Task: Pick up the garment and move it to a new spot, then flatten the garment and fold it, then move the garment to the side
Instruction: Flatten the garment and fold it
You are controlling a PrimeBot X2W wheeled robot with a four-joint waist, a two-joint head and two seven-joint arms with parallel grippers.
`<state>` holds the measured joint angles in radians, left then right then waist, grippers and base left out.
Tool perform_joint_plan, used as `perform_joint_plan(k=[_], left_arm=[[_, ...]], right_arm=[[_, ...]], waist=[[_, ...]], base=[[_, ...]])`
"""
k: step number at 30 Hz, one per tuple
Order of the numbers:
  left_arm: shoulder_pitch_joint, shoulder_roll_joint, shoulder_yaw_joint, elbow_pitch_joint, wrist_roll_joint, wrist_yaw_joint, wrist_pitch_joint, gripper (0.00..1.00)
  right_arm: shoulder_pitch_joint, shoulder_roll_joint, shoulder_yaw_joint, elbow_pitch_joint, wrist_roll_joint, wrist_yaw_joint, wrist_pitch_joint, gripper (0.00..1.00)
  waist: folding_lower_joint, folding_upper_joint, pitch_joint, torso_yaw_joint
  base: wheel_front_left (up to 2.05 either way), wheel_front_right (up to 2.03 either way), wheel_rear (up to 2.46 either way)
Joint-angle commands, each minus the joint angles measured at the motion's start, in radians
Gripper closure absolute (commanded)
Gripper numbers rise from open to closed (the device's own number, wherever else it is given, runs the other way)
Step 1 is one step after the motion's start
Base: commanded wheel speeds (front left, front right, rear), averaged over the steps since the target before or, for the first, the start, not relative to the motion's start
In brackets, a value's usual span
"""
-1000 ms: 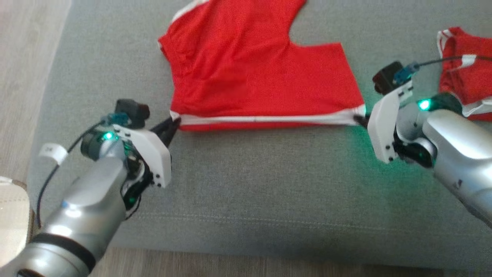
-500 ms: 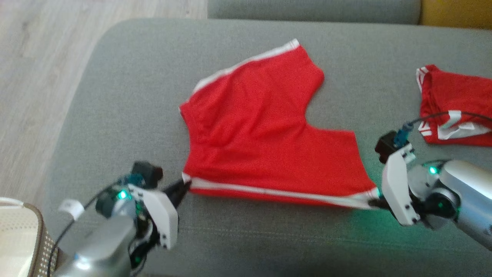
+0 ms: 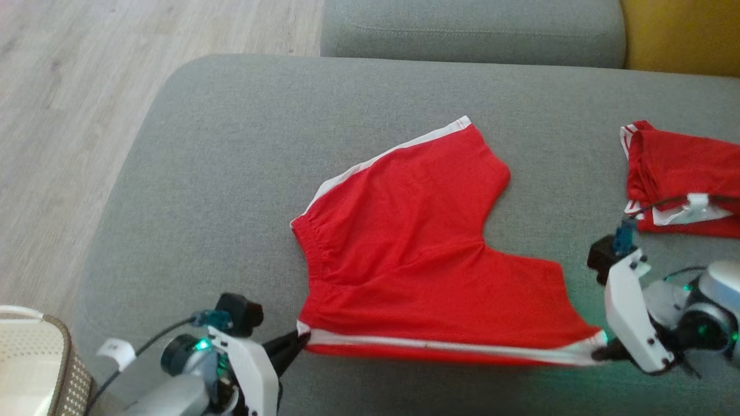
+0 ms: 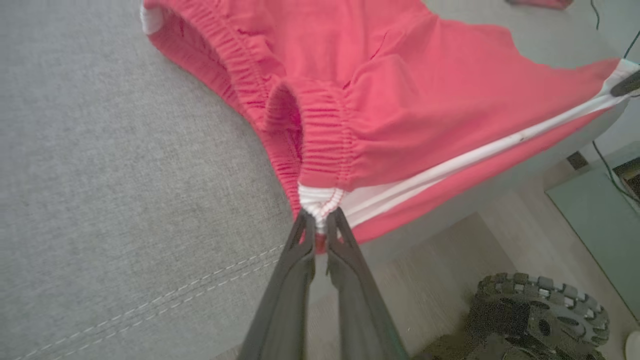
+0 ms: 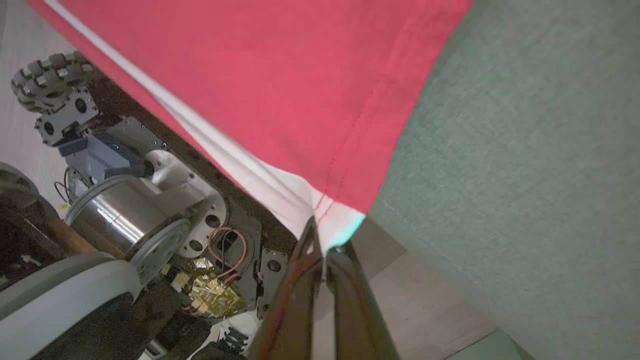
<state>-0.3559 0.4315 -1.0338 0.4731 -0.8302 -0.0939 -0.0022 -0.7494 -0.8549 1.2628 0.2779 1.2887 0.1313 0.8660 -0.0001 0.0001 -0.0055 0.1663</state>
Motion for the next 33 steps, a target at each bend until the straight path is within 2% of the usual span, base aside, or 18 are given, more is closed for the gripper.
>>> perform_joint_plan(k=[1, 7, 11, 20, 33], left_arm=[[-0.053, 0.058, 0.059, -0.017, -0.009, 0.018, -0.004, 1.0], [-0.086, 0.085, 0.116, -0.15, -0.048, 0.064, 0.017, 1.0], [-0.135, 0.081, 0.143, -0.198, -0.059, 0.078, 0.032, 1.0], [-0.28, 0.019, 0.171, -0.165, -0.062, 0.053, 0.04, 1.0], [-0.456, -0.126, 0.171, 0.031, -0.057, -0.002, -0.014, 1.0]], right_arm=[[-0.015, -0.051, -0.025, 0.001, -0.01, -0.001, -0.007, 1.0], [-0.085, 0.004, -0.111, 0.026, -0.042, -0.001, -0.084, 1.0], [-0.148, 0.055, -0.18, 0.103, -0.046, -0.001, -0.114, 1.0], [-0.342, 0.129, -0.241, 0.24, -0.147, -0.001, -0.142, 1.0], [-0.537, 0.195, -0.224, 0.387, -0.257, -0.001, -0.227, 1.0]], waist=[[0.0001, -0.0001, 0.004, 0.002], [0.0001, -0.0001, 0.046, 0.019], [0.0001, -0.0001, 0.093, 0.04], [0.0001, -0.0001, 0.213, 0.098], [0.0001, -0.0001, 0.358, 0.185]], base=[[0.0, 0.0, 0.0], [0.0, 0.0, 0.0], [0.0, 0.0, 0.0], [0.0, 0.0, 0.0], [0.0, 0.0, 0.0]])
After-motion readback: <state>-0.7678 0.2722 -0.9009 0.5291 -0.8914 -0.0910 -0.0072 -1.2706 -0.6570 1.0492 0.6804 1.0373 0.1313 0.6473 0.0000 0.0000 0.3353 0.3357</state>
